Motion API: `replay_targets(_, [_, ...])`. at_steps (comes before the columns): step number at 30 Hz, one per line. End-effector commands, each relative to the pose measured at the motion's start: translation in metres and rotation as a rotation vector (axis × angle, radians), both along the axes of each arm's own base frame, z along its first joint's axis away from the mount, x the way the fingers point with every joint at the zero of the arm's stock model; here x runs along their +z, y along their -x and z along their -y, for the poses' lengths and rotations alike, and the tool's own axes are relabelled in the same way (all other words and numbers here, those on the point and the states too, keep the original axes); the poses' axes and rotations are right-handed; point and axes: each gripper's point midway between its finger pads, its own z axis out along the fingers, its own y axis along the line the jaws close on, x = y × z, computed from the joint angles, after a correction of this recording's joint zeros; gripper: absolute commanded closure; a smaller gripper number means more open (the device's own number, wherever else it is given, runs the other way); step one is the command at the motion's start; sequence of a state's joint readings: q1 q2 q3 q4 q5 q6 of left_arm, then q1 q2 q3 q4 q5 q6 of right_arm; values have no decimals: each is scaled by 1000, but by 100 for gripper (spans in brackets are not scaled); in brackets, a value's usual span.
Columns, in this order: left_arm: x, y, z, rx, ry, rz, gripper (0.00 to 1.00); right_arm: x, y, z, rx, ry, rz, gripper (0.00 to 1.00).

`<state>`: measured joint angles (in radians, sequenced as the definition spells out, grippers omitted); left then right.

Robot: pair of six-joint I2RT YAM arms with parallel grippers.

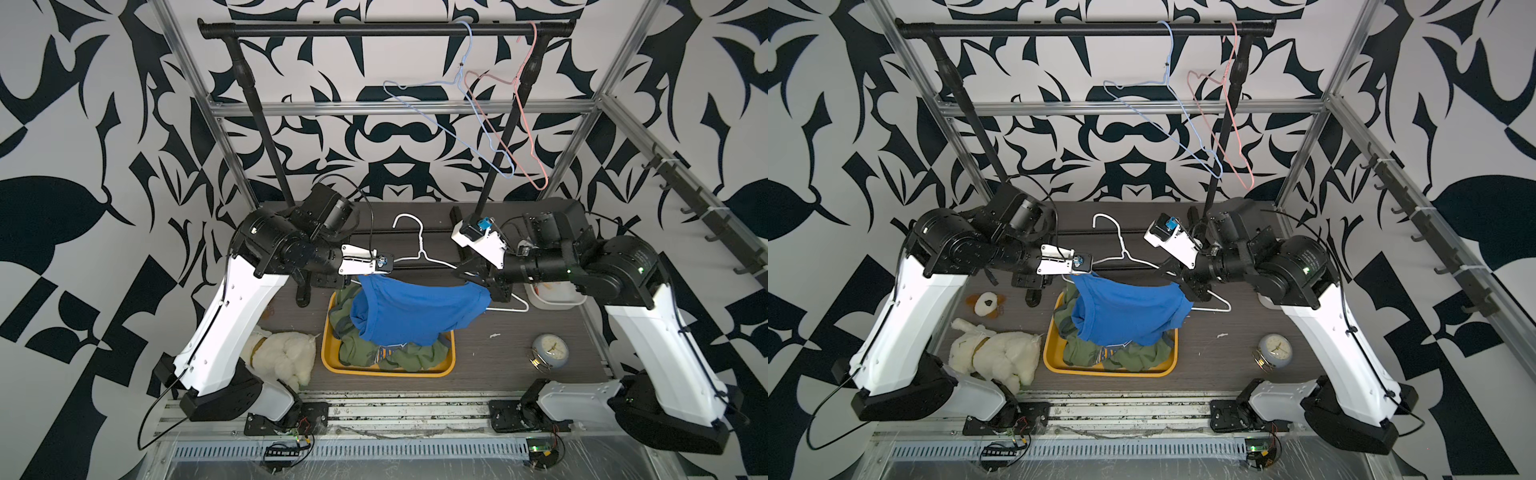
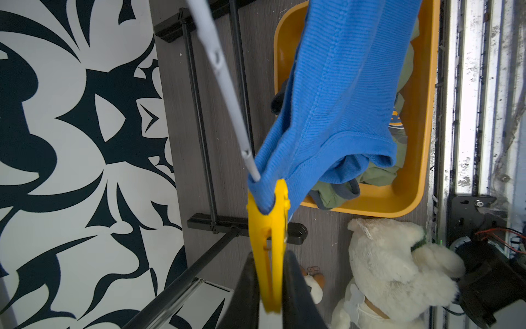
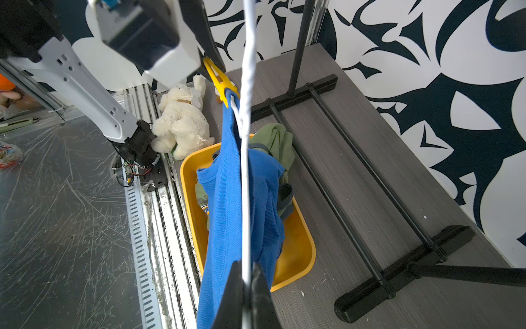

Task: Remove the clothespins securing tank tops to the hanger
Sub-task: Remove the clothespin from the hanger, then place the hanger in the basket.

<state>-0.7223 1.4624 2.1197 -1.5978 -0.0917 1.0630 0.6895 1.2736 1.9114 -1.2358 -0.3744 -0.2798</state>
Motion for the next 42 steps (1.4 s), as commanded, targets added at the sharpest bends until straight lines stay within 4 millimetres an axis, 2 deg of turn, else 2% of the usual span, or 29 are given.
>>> replay_targets(1, [-12,29,-24,10,-71,-92,100,10,-13,-5,-30,-30,49,100])
replay_targets(10, [-12,31,-31,25,-70,-68,100,12,-18,-3,-45,-27,79,100])
replay_targets(21, [-9,26,-30,32,-63,-36,100,-20,-42,1,-114,78,56,100])
replay_targets(26, [-5,26,-28,48,-30,-33,100,-15,-35,-6,-70,32,35,100])
replay_targets(33, [25,37,-4,97,212,-72,100,-6,-20,-28,44,-80,-21,100])
replay_targets(35, [32,43,0,94,264,-88,100,-15,-22,-36,64,-87,-61,100])
replay_targets(42, [60,53,11,92,405,-110,100,-69,-42,-66,79,-109,-226,100])
